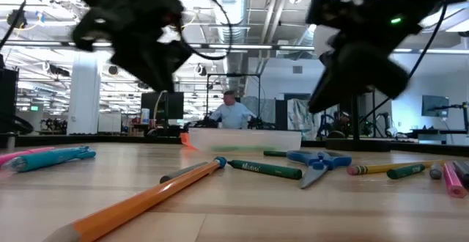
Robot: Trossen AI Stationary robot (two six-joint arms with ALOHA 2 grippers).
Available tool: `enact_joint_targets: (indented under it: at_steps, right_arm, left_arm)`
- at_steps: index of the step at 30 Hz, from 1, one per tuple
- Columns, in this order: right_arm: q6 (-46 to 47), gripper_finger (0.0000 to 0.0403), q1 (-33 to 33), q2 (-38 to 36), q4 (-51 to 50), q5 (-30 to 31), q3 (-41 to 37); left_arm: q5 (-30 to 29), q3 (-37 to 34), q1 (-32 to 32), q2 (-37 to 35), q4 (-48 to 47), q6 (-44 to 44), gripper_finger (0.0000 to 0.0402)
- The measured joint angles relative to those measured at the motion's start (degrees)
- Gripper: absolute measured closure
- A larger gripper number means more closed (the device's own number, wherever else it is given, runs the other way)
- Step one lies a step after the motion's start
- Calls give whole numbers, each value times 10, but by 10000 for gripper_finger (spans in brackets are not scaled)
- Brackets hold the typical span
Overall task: Pick & place school supplies into a supply box
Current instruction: Put the top green crayon into the supply box
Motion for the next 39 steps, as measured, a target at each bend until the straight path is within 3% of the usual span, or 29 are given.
enact_joint_targets:
  at_steps: [5, 10, 19, 26, 39]
  right_arm:
    - [-31, 310, -55, 0, 34, -67, 0]
    - [-33, 310, -104, 0, 44, -116, 0]
    - [-18, 310, -164, 23, 64, -174, 0]
    - [-8, 310, -178, 69, 81, -173, 0]
    - [-41, 310, -175, 70, 81, -176, 0]
  left_arm:
    - [3, -111, -33, -89, 100, -11, 290]
    - [-42, -188, -53, -176, 142, -43, 290]
    - [-89, -233, -80, -297, 141, -61, 290]
    - [-115, -237, -95, -315, 141, -65, 290]
    - [-126, -237, -95, -315, 140, -65, 290]
